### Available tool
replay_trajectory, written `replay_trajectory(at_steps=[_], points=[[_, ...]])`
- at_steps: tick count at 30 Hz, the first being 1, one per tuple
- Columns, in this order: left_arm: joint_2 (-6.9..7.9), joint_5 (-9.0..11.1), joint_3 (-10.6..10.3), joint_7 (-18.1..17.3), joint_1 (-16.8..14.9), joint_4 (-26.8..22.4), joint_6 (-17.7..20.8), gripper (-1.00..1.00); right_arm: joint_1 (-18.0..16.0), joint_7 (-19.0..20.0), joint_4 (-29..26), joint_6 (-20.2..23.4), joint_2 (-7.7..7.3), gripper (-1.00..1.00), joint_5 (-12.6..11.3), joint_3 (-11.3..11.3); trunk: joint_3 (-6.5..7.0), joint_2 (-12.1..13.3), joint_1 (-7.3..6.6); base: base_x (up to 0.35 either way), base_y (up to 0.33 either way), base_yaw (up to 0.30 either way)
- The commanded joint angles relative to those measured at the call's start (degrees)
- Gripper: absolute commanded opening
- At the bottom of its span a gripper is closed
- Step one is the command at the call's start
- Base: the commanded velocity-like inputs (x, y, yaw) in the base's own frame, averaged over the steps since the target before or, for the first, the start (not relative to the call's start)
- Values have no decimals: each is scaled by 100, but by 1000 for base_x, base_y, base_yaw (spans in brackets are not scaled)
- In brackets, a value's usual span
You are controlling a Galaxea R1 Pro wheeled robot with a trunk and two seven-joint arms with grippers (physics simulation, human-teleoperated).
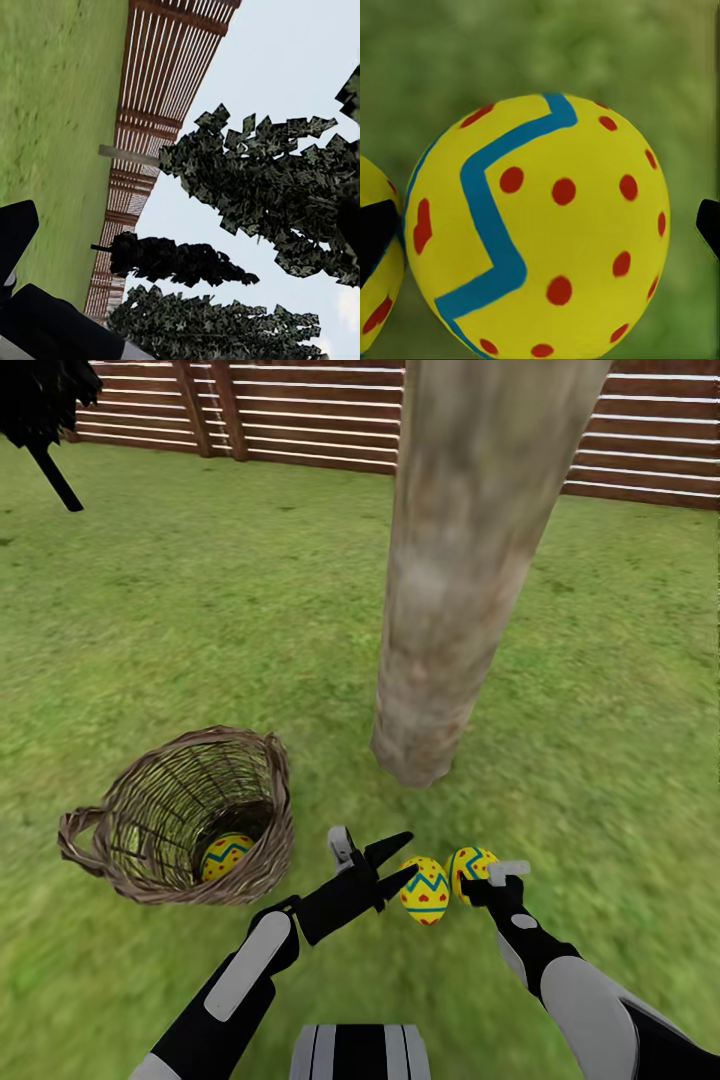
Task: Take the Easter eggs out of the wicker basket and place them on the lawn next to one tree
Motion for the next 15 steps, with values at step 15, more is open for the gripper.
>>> replay_trajectory(at_steps=[15], points=[[72,61,44,32,-89,-25,163,100,-4,47,-561,902,-23,100,7,-69,330,19,-39,-56,0,0]])
